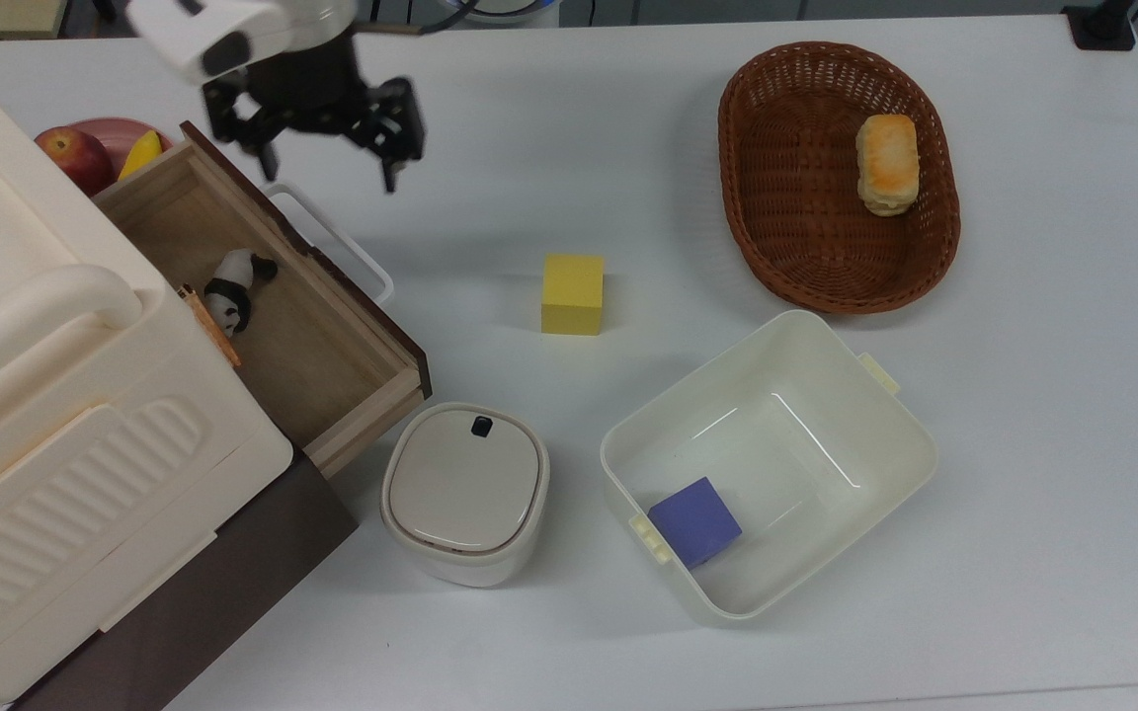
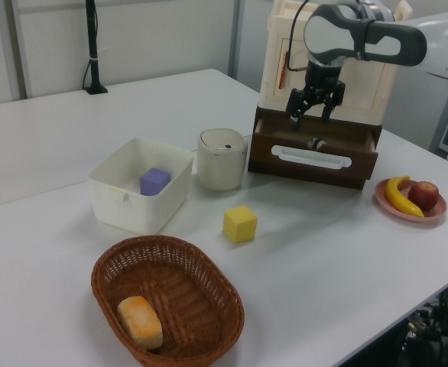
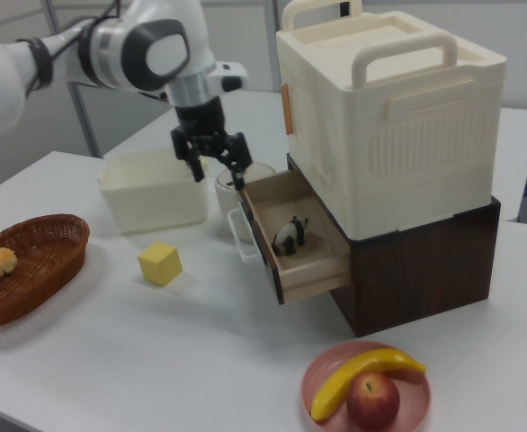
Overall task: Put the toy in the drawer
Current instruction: 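Open the gripper to release the panda and raise it away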
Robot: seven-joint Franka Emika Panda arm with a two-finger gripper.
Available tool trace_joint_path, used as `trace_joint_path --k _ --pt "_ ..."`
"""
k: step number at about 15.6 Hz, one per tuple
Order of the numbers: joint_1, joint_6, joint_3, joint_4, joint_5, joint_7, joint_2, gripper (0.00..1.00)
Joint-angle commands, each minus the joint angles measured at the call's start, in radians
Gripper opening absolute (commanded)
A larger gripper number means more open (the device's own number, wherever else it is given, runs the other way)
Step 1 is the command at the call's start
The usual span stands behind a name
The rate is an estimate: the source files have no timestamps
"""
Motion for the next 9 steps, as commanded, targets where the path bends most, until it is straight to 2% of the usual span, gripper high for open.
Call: trace_joint_path --k 1,3,7,9 --pt "0.057 -0.096 -0.008 -0.03 0.042 0.052 -0.076 1.0" --pt "0.088 -0.107 -0.008 -0.034 0.061 0.098 -0.077 1.0" --pt "0.081 -0.067 -0.014 -0.031 0.131 0.103 -0.071 1.0" --pt "0.081 -0.069 -0.016 -0.031 0.133 0.103 -0.071 1.0"
